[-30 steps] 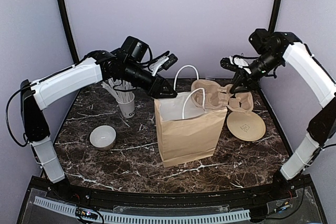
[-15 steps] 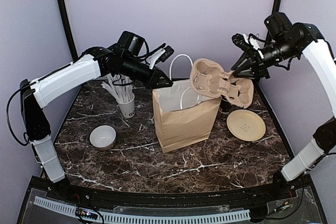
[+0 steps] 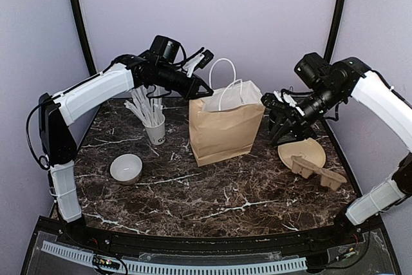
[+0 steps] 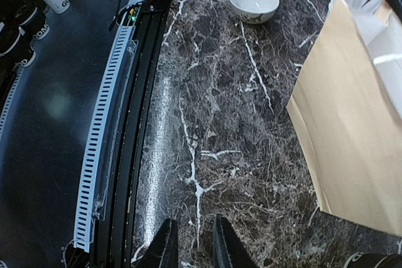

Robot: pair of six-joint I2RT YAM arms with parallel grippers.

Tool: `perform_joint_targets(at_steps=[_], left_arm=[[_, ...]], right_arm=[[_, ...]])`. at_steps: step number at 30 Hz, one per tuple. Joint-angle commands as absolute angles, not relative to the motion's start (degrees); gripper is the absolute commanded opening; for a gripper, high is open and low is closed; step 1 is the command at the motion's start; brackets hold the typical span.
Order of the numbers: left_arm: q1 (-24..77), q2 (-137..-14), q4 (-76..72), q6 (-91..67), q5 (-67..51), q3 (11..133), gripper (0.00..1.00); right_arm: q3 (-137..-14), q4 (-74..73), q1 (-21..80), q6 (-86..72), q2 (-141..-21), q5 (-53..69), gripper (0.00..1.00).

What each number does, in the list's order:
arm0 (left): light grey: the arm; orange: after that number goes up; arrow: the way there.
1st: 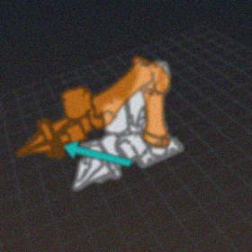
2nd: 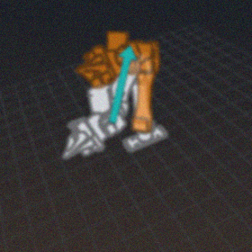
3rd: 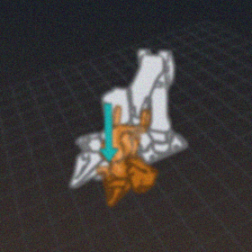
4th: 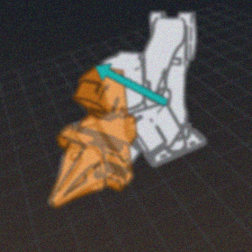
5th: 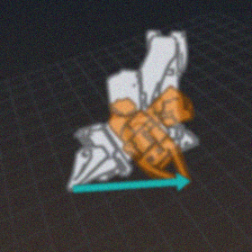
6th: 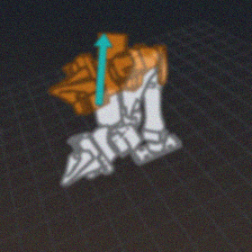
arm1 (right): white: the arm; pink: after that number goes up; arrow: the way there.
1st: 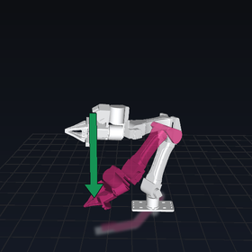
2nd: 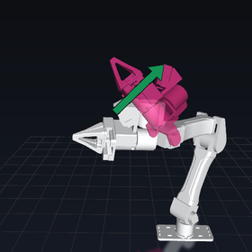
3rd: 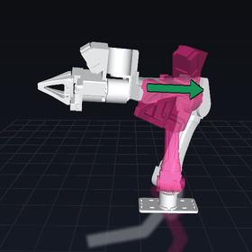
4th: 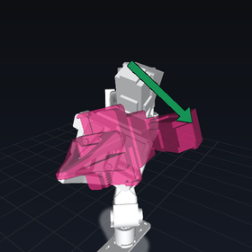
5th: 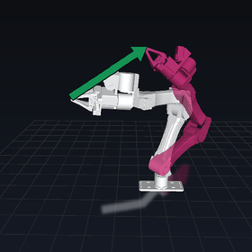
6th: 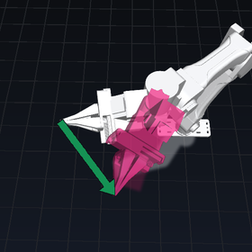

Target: Pack the takeout coffee

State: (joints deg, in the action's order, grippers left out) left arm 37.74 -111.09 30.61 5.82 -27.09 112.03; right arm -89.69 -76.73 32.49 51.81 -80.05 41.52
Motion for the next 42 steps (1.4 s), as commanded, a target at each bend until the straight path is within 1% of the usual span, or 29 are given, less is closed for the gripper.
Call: perform_joint_targets(at_steps=[1,3,4,5,6,8,10,13,15,17,18,22,24,25,26,29,30,32,35,39,42], left_arm=[[37.19,-111.09,31.75,6.37,-26.73,114.26,0.04],[37.1,-111.17,31.9,6.19,-26.54,114.64,0.09],[37.05,-111.11,32.08,6.1,-26.46,114.76,0.17],[37.03,-111.15,32.17,6.04,-26.04,114.89,0.22],[37.03,-111.04,32.34,5.93,-25.68,114.92,0.31],[36.94,-110.71,32.53,5.89,-24.69,114.89,0.4],[36.99,-110.2,32.78,5.78,-23.74,114.88,0.46],[37.0,-108.64,32.76,5.23,-21.84,114.21,0.55],[37.07,-107.44,32.2,4.74,-20.4,113.23,0.59],[37.01,-106.15,31.58,4.22,-19.14,111.94,0.6],[37.07,-105.81,31.39,4.04,-18.5,111.11,0.61],[37.01,-103.61,29.83,2.9,-17.34,107.81,0.61],[37.01,-101.95,27.94,2.56,-17.32,105.63,0.61],[37.0,-101.69,27.55,2.49,-17.36,104.98,0.61],[37.0,-101.16,26.93,2.47,-17.52,104.07,0.61],[37.06,-100.65,26.58,2.59,-17.7,103.15,0.61],[37.08,-100.51,26.55,2.67,-17.74,102.84,0.61],[37.02,-100.41,26.41,2.72,-17.91,102.65,0.61],[37.07,-100.29,26.45,2.85,-17.29,102.44,0.61],[37.03,-100.05,27.02,3.21,-16.08,102.53,0.61],[37.01,-99.53,27.22,3.12,-15.73,102.54,0.61]], right_arm=[[-85.19,-71.99,31.98,52.17,-79.81,35.7,0.19],[-82.77,-71.26,30.02,53.24,-79.87,33.62,0.19],[-81.78,-71.51,28.48,53.98,-80.15,33.38,0.19],[-80.92,-72.16,26.83,54.9,-80.43,33.15,0.19],[-80.11,-72.93,24.94,55.87,-80.76,32.43,0.2],[-78.46,-74.63,22.23,57.29,-81.11,30.64,0.21],[-75.95,-73.95,19.74,56.14,-80.25,27.71,0.22],[-69.51,-69.19,16.26,50.64,-77.39,22.09,0.31],[-65.05,-65.61,14.4,46.16,-74.77,18.34,0.38],[-61.16,-64.04,12.97,43.41,-73.4,14.08,0.45],[-59.5,-63.43,12.25,42.13,-73.0,12.56,0.47],[-53.57,-62.01,9.06,39.43,-73.1,8.16,0.46],[-51.68,-60.74,7.15,38.82,-73.3,6.61,0.41],[-51.22,-60.32,6.07,38.85,-73.75,6.18,0.38],[-51.01,-60.03,5.04,38.91,-74.19,6.16,0.31],[-51.15,-58.76,3.63,39.06,-76.65,5.75,0.21],[-51.15,-58.27,3.61,39.38,-77.91,5.95,0.19],[-50.79,-57.14,3.73,40.7,-79.7,7.03,0.18],[-49.16,-55.11,6.19,42.7,-82.5,9.03,0.18],[-48.04,-53.26,13.9,42.24,-86.64,9.35,0.18],[-51.29,-53.56,21.01,40.67,-88.47,12.18,0.18]])
